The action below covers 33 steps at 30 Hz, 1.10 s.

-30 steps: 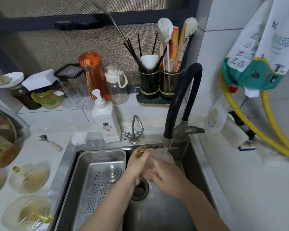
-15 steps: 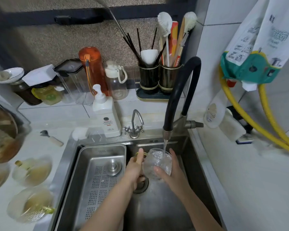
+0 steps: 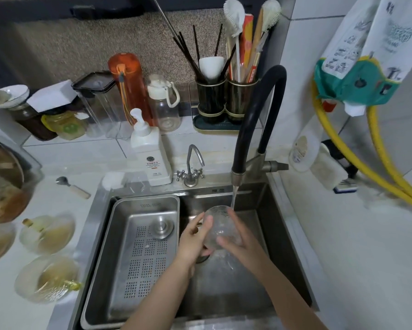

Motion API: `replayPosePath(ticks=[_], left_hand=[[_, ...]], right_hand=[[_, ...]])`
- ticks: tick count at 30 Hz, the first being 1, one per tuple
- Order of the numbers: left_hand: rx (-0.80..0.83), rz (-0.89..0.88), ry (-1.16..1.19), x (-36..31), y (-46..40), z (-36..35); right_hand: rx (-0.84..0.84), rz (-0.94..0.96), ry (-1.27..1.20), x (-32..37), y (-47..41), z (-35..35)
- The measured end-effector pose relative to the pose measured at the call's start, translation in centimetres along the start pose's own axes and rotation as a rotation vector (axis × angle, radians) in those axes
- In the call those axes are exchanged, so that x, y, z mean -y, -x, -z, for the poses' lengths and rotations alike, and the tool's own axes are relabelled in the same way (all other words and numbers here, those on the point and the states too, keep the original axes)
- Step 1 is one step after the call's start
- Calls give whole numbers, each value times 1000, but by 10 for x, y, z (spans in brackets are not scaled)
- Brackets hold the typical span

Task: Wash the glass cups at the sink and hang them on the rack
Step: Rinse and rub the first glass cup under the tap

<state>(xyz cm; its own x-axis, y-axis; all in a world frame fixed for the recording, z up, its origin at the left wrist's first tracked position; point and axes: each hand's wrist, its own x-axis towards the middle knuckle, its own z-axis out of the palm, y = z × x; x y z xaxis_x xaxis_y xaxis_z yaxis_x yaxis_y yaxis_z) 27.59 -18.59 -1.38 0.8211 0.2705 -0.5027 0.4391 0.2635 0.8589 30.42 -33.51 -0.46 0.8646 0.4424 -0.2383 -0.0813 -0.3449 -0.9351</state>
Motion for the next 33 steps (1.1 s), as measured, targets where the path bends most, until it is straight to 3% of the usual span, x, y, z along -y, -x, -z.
replayPosePath(ticks=[3,10,15,23,27,33], left_hand=[[-28,107,-40,-1,-3,1],[-76,156,-254,-22,-3,-14],[-48,178,-380,-32,-6,-19],[131,-136,-315,-44,-9,-3],[116,-301,-527,-50,-14,12],[110,-495,-758,-52,-14,9]], right_hand=[[-14,9,40,-3,2,-2],[-140,-170,78,7,-2,7],[-133,-225,67,10,-5,16],[-62,-88,-310,17,-15,25],[57,17,-255,18,-29,27],[56,137,-184,17,-36,35]])
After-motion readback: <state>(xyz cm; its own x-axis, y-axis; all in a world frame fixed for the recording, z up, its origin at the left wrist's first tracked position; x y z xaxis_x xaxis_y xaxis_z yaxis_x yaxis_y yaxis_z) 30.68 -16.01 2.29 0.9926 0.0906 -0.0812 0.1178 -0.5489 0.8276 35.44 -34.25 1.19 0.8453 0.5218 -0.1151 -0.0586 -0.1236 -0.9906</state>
